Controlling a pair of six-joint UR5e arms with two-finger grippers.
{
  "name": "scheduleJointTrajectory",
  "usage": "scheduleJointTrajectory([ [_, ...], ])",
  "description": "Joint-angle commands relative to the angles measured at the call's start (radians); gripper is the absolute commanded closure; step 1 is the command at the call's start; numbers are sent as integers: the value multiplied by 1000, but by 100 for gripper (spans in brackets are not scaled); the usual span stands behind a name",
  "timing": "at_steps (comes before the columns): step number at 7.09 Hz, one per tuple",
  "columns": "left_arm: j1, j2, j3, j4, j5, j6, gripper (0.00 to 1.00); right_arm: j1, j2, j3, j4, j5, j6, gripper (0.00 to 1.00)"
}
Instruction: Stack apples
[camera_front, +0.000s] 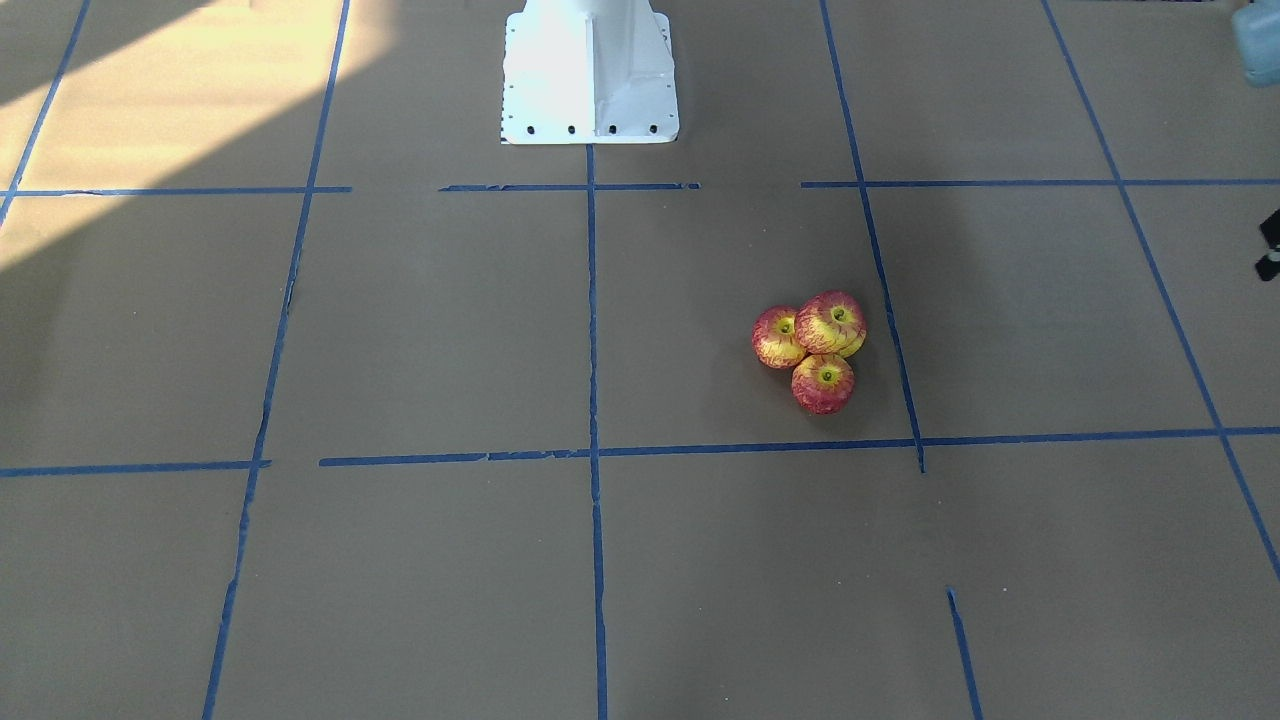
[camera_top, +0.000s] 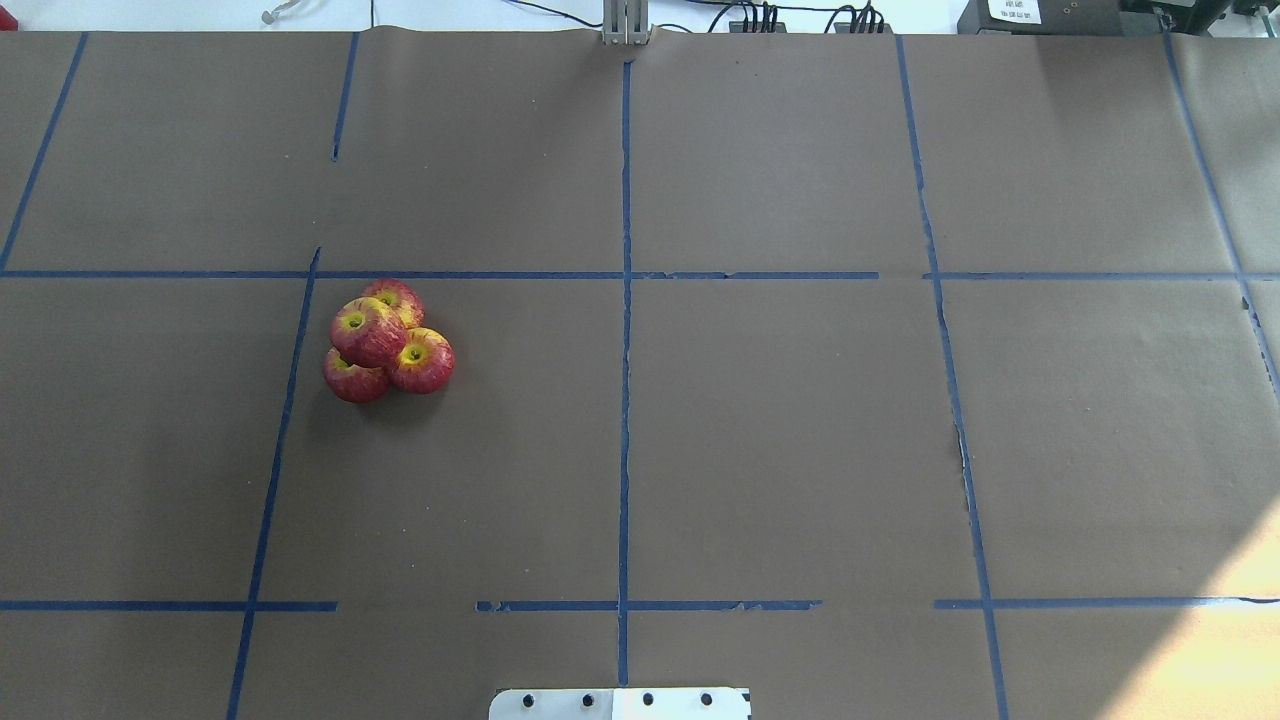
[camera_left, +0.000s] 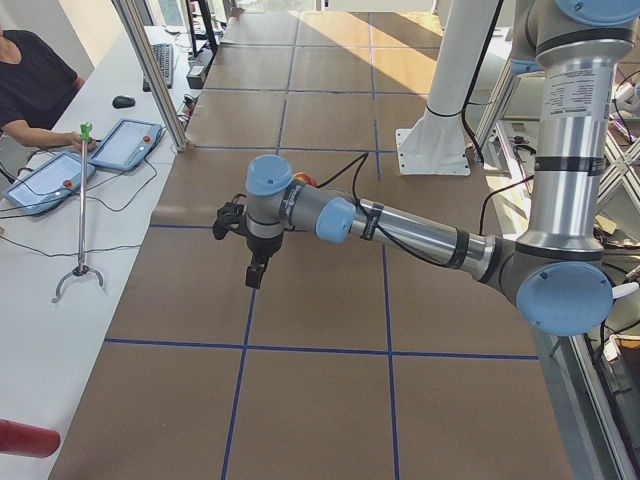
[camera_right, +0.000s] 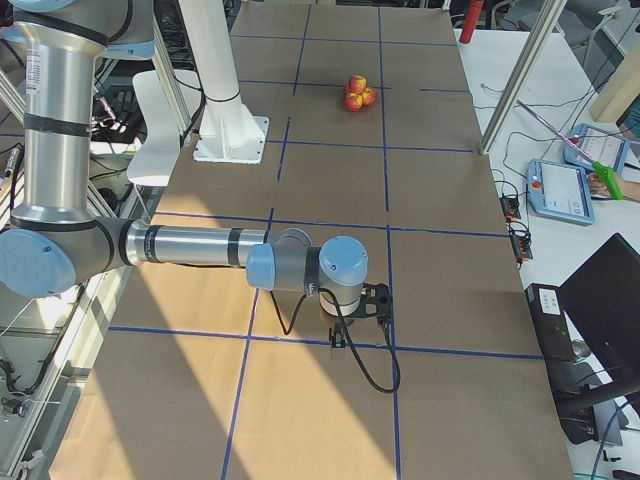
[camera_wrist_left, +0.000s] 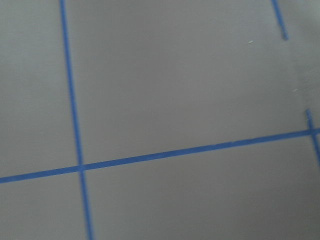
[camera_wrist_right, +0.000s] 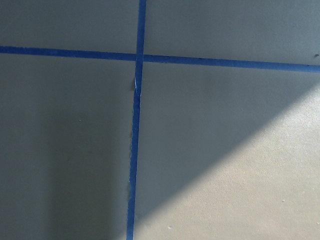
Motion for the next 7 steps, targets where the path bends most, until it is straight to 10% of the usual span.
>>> scheduleJointTrajectory([
  [1, -204, 29, 87, 89, -3, 312, 0, 0, 0, 0, 0, 0, 0, 0],
  [7, -216, 57, 109, 245, -78, 255, 0, 0, 0, 0, 2, 0, 0, 0],
])
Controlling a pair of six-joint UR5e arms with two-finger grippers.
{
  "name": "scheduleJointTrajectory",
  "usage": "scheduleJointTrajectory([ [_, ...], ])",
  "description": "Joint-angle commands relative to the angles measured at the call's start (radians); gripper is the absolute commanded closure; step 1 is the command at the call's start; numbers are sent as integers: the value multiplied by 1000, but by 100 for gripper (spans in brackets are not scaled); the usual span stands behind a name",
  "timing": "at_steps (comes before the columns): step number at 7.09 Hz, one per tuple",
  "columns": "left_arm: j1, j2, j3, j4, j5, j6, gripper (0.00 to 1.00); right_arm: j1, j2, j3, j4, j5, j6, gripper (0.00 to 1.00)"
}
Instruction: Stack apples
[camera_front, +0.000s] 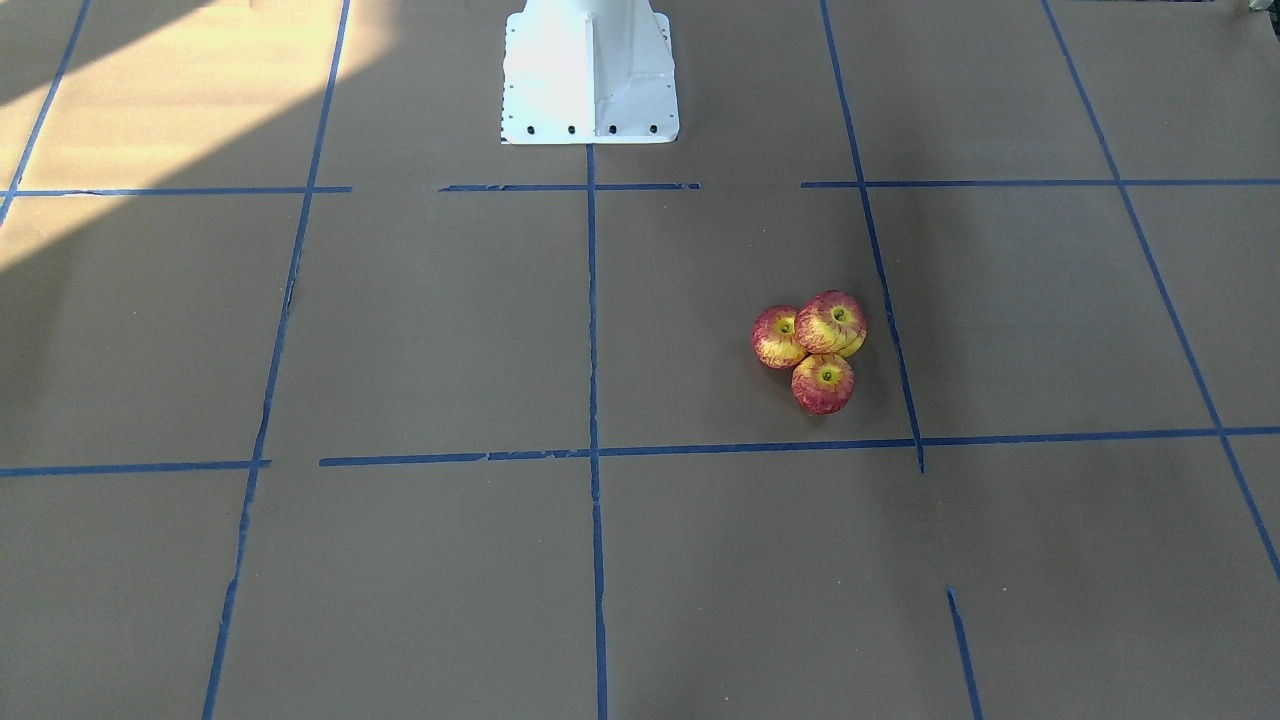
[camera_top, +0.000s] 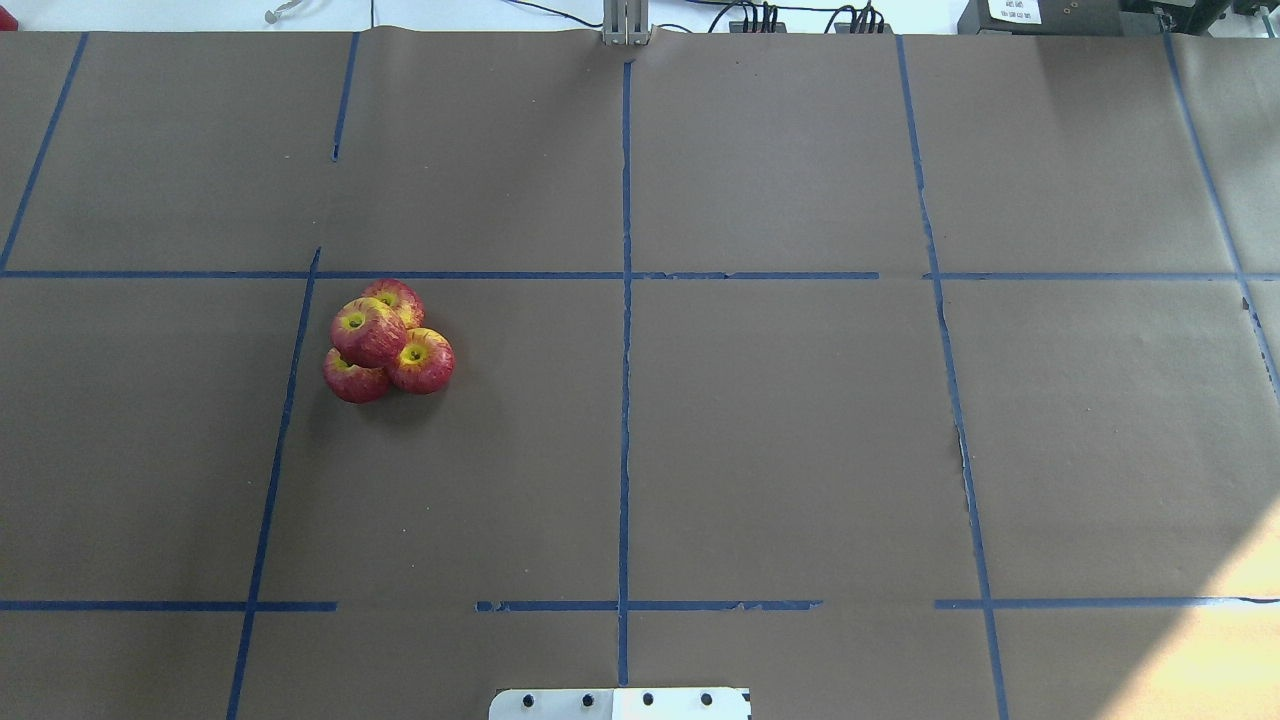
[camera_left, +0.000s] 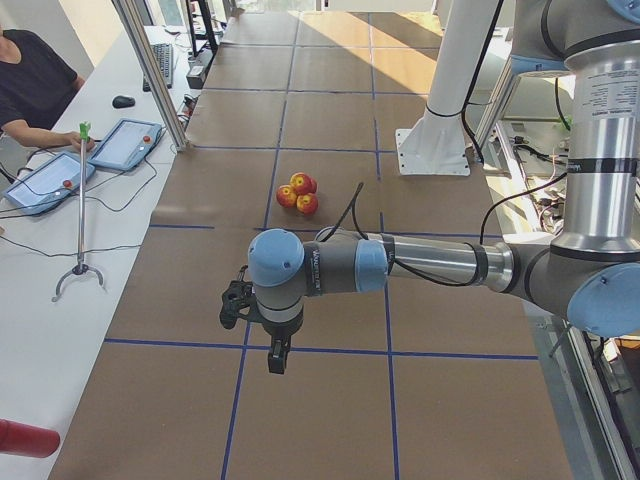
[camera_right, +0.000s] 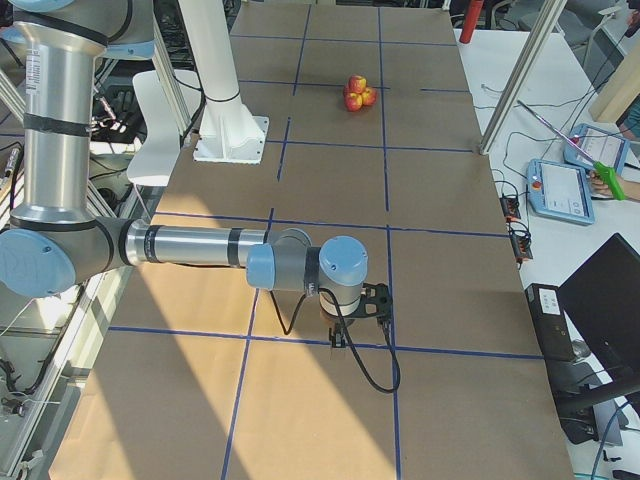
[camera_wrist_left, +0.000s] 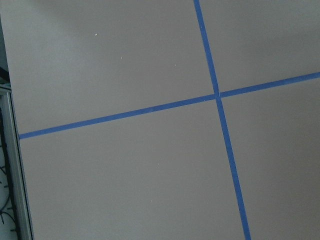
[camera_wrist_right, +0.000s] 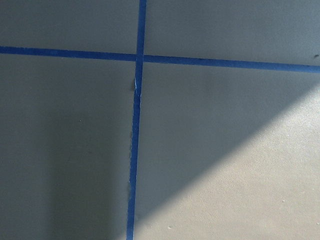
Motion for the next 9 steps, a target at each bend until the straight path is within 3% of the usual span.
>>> scheduleJointTrajectory([
  [1, -1, 20, 3, -5, -16, -5, 0, 0, 0, 0, -1, 0, 0, 0],
  [3, 2, 15, 14, -60, -20, -9, 0, 0, 0, 0, -1, 0, 0, 0],
  [9, 10, 14, 21, -60, -13, -5, 0, 0, 0, 0, 0, 0, 0, 0],
])
